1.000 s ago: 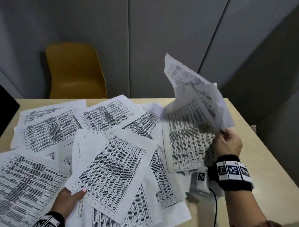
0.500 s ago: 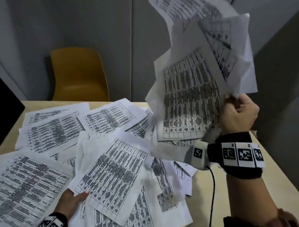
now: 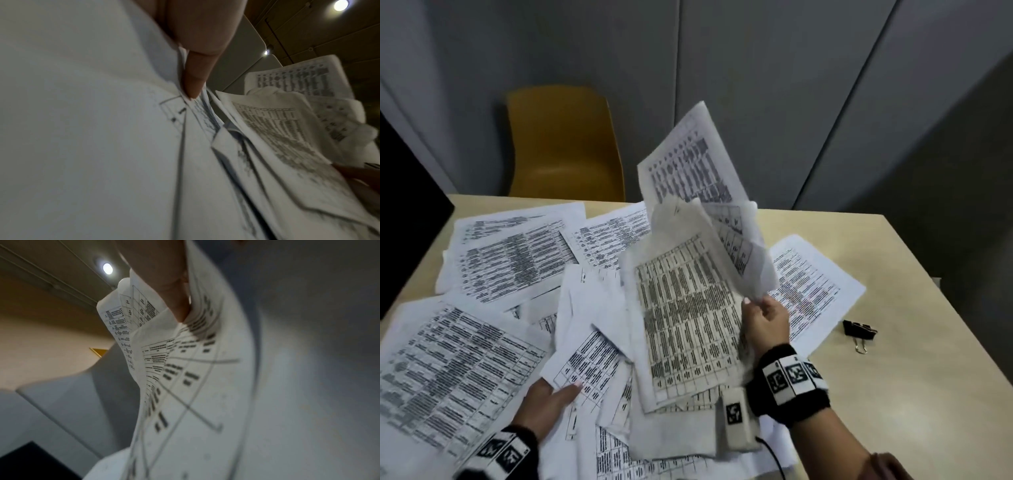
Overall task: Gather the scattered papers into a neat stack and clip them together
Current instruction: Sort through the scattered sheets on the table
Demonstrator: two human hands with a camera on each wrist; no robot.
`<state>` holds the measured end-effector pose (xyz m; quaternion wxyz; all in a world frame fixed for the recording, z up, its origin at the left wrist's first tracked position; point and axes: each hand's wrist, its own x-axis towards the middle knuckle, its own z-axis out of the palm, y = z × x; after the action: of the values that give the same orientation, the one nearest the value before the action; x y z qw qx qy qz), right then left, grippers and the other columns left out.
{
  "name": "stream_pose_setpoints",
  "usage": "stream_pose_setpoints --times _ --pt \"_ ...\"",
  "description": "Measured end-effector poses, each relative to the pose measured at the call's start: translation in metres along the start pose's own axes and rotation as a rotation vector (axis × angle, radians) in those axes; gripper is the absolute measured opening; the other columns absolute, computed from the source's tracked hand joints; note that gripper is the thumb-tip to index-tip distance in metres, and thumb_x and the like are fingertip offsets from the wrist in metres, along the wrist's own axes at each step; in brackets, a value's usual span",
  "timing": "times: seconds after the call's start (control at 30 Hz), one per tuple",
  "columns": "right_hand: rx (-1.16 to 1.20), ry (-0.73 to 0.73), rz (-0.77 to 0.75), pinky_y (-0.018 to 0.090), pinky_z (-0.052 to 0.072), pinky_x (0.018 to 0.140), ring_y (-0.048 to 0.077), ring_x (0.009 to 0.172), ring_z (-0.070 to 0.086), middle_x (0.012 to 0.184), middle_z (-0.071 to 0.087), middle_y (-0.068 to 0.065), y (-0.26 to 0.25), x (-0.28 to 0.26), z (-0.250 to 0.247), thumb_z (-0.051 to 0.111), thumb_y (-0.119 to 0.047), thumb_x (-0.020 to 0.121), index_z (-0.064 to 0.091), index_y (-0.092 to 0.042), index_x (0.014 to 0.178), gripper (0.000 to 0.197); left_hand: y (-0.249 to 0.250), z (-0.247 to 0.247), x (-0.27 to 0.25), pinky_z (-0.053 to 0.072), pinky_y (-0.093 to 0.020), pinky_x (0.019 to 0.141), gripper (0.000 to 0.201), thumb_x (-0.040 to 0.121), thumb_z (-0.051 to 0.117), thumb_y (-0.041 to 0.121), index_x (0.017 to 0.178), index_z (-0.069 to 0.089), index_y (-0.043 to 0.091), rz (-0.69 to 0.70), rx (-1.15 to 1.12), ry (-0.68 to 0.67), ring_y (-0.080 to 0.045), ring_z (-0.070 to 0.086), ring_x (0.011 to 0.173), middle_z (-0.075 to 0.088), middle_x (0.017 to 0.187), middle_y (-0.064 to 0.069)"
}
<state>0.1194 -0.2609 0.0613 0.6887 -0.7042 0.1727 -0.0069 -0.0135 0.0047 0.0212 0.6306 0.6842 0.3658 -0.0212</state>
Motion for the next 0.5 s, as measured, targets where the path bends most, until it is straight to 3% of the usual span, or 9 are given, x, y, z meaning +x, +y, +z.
stream_pose_setpoints --times 0.1,0.2,0.33,0.4,0.43,0.5 --pt "-0.12 -0.08 0.093 0.017 0.034 0.034 0.008 0.031 0.04 0.06 0.05 0.003 0.03 -0.008 0.013 0.048 0.0 0.09 0.062 -0.01 0.089 0.018 -0.015 -0.004 0.015 0.036 -0.032 0.078 0.032 0.08 0.068 0.035 0.076 0.057 0.005 -0.023 -0.012 -0.008 -0.024 0.055 0.085 0.058 0.076 -0.006" --pt "-0.244 -0.241 0.174 0.022 0.039 0.042 0.009 0.041 0.047 0.067 0.058 0.006 0.048 -0.018 0.026 0.05 0.0 0.086 0.062 -0.009 0.103 0.022 -0.02 -0.007 0.019 0.04 -0.035 0.093 0.007 0.083 0.068 0.019 0.086 0.066 0.013 -0.02 -0.06 -0.036 -0.025 0.061 0.1 0.07 0.085 0.004" --pt "-0.303 -0.386 0.323 0.025 0.046 0.05 0.014 0.058 0.053 0.081 0.063 0.009 0.049 -0.029 0.032 0.055 -0.005 0.086 0.063 -0.01 0.101 0.017 -0.02 -0.005 0.016 0.035 -0.038 0.101 0.054 0.074 0.072 -0.001 0.123 0.052 0.008 -0.011 -0.034 -0.074 -0.027 0.053 0.114 0.061 0.116 -0.01" --pt "-0.352 -0.407 0.311 0.029 0.047 0.06 0.018 0.067 0.054 0.082 0.063 0.009 0.044 -0.024 0.029 0.057 -0.008 0.086 0.061 -0.015 0.092 0.011 -0.02 -0.006 0.015 0.032 -0.04 0.103 0.061 0.075 0.07 -0.005 0.131 0.046 0.004 -0.009 -0.014 -0.05 -0.029 0.05 0.119 0.057 0.125 -0.015" --pt "-0.399 -0.399 0.285 0.03 0.048 0.064 0.019 0.071 0.055 0.085 0.062 0.009 0.042 -0.018 0.028 0.058 -0.011 0.086 0.06 -0.018 0.095 0.012 -0.021 -0.006 0.017 0.031 -0.042 0.104 0.063 0.077 0.068 -0.005 0.134 0.043 0.003 -0.021 -0.023 -0.046 -0.03 0.048 0.122 0.055 0.129 -0.016" --pt "-0.443 -0.308 0.224 0.033 0.052 0.074 0.022 0.078 0.058 0.093 0.061 0.007 0.04 -0.001 0.024 0.059 -0.018 0.087 0.054 -0.019 0.117 0.03 -0.021 -0.007 0.016 0.03 -0.046 0.107 0.065 0.078 0.067 -0.002 0.137 0.04 0.005 -0.044 -0.055 -0.052 -0.033 0.046 0.124 0.053 0.132 -0.015"
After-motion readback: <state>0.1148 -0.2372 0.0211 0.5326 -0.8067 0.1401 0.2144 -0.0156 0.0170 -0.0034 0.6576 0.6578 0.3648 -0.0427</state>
